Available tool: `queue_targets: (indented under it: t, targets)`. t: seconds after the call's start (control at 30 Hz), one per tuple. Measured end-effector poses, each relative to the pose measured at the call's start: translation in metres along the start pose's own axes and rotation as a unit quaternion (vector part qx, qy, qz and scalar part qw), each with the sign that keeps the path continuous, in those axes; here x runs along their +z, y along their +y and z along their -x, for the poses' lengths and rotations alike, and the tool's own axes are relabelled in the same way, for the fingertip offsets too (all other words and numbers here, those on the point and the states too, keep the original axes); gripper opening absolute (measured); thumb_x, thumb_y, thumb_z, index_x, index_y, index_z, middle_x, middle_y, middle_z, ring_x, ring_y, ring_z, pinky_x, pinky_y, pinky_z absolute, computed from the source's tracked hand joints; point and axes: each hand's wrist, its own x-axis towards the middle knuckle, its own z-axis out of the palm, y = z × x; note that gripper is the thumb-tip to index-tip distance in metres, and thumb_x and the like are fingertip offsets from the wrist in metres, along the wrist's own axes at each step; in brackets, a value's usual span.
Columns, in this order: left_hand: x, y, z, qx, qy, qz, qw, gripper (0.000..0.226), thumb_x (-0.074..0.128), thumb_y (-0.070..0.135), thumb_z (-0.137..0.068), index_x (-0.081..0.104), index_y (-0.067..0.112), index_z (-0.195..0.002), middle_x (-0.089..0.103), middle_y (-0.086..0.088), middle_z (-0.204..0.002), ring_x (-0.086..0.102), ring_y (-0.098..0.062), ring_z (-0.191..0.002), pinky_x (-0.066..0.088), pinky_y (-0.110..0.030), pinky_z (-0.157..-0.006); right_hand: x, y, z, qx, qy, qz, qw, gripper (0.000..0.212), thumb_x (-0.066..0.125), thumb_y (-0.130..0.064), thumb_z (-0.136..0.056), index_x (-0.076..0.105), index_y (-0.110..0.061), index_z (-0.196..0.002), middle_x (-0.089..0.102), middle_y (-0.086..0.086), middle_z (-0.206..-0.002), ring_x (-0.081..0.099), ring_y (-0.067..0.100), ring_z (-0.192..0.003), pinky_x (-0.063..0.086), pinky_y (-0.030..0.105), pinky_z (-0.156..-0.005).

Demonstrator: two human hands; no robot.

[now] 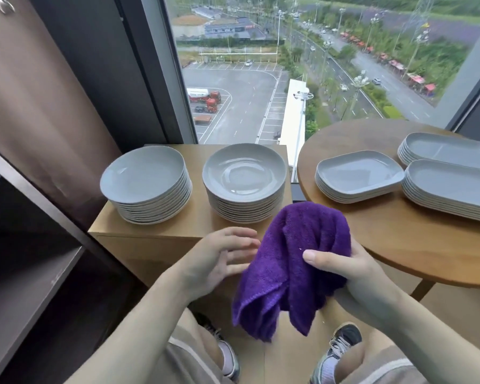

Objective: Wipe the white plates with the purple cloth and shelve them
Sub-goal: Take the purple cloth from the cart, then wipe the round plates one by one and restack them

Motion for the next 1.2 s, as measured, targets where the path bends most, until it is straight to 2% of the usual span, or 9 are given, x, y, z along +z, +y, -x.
queue_targets:
  t: [0.07,0.13,0.27,0.43,0.73,0.9,0.97,1.13,1.2]
  targets:
    - [-0.014,0.018,-0.009,0.039,0.141,0.054,0.988,0.035,0.069,0.013,-0.090,0.064,0.002,-0.123,0.072,-0.015,-0.109,0.073,-0.023,-0.094,0.059,-0.036,-0.080,-0.011,-0.006,-0.002,0.004,0.046,0.015,0.999,0.039,0.075,0.005,-0.068,0.065,-0.004,-0.105,0.067,0.010,-0.081,0.067,0.023,-0.072,0.054,0.027,-0.056]
    - [-0.020,0.037,-0.024,0.049,0.248,0.019,0.967,0.030,0.064,0.017,-0.099,0.060,0.002,-0.124,0.069,-0.014,-0.106,0.072,-0.024,-0.091,0.061,-0.036,-0.076,-0.021,-0.007,-0.006,0.013,0.089,0.042,0.995,0.029,0.074,0.000,-0.077,0.066,-0.005,-0.105,0.068,0.010,-0.080,0.067,0.023,-0.070,0.053,0.029,-0.054]
    - [-0.012,0.051,-0.065,0.004,0.304,-0.030,0.952,0.041,0.068,0.038,-0.098,0.059,0.007,-0.122,0.070,-0.013,-0.110,0.071,-0.025,-0.094,0.062,-0.036,-0.075,-0.035,0.002,-0.013,-0.019,0.188,0.235,0.953,0.020,0.083,-0.008,-0.083,0.072,-0.014,-0.099,0.077,0.003,-0.086,0.073,0.024,-0.084,0.056,0.039,-0.075]
    - [-0.014,0.052,-0.093,-0.020,0.355,-0.037,0.934,0.035,0.064,0.022,-0.098,0.061,0.000,-0.125,0.070,-0.011,-0.100,0.066,-0.020,-0.072,0.055,-0.028,-0.050,-0.044,-0.003,-0.018,-0.042,0.219,0.258,0.940,0.032,0.082,-0.005,-0.084,0.069,-0.022,-0.108,0.077,-0.003,-0.093,0.073,0.014,-0.087,0.054,0.032,-0.079]
    - [-0.011,0.063,-0.087,-0.007,0.367,-0.061,0.928,0.028,0.060,0.006,-0.090,0.067,0.001,-0.117,0.065,-0.005,-0.084,0.061,-0.016,-0.066,0.054,-0.021,-0.045,-0.053,-0.001,-0.021,-0.038,0.206,0.264,0.942,0.031,0.080,-0.005,-0.084,0.069,-0.025,-0.104,0.076,-0.001,-0.096,0.073,0.018,-0.092,0.059,0.037,-0.084]
    - [0.006,0.073,-0.062,0.012,0.334,0.007,0.942,0.008,0.060,0.009,-0.092,0.063,0.009,-0.100,0.070,-0.010,-0.098,0.071,-0.023,-0.090,0.066,-0.035,-0.072,-0.051,-0.003,-0.018,-0.054,0.197,0.281,0.938,0.032,0.081,-0.007,-0.084,0.067,-0.029,-0.104,0.075,-0.014,-0.091,0.070,0.004,-0.085,0.053,0.018,-0.072]
    - [0.012,0.077,-0.049,0.028,0.320,0.042,0.946,0.010,0.056,0.005,-0.093,0.060,0.011,-0.100,0.072,-0.017,-0.103,0.074,-0.031,-0.096,0.065,-0.044,-0.083,-0.049,-0.003,-0.017,-0.059,0.202,0.278,0.937,0.035,0.081,-0.009,-0.084,0.066,-0.031,-0.108,0.075,-0.014,-0.092,0.070,0.002,-0.086,0.051,0.019,-0.072]
    - [0.003,0.070,-0.006,0.060,0.287,0.090,0.952,0.023,0.054,-0.001,-0.091,0.063,0.008,-0.111,0.072,-0.018,-0.113,0.074,-0.033,-0.088,0.065,-0.039,-0.065,-0.042,-0.008,-0.014,-0.094,0.221,0.253,0.937,0.040,0.079,-0.009,-0.085,0.063,-0.033,-0.112,0.072,-0.012,-0.100,0.068,0.000,-0.089,0.052,0.021,-0.076]
    - [-0.002,0.057,0.017,0.071,0.262,0.110,0.956,0.027,0.054,-0.001,-0.092,0.066,0.009,-0.114,0.071,-0.014,-0.116,0.069,-0.028,-0.089,0.064,-0.040,-0.068,-0.036,-0.013,-0.013,-0.101,0.226,0.220,0.944,0.039,0.076,-0.006,-0.088,0.062,-0.033,-0.113,0.071,-0.011,-0.101,0.068,0.002,-0.089,0.052,0.021,-0.076]
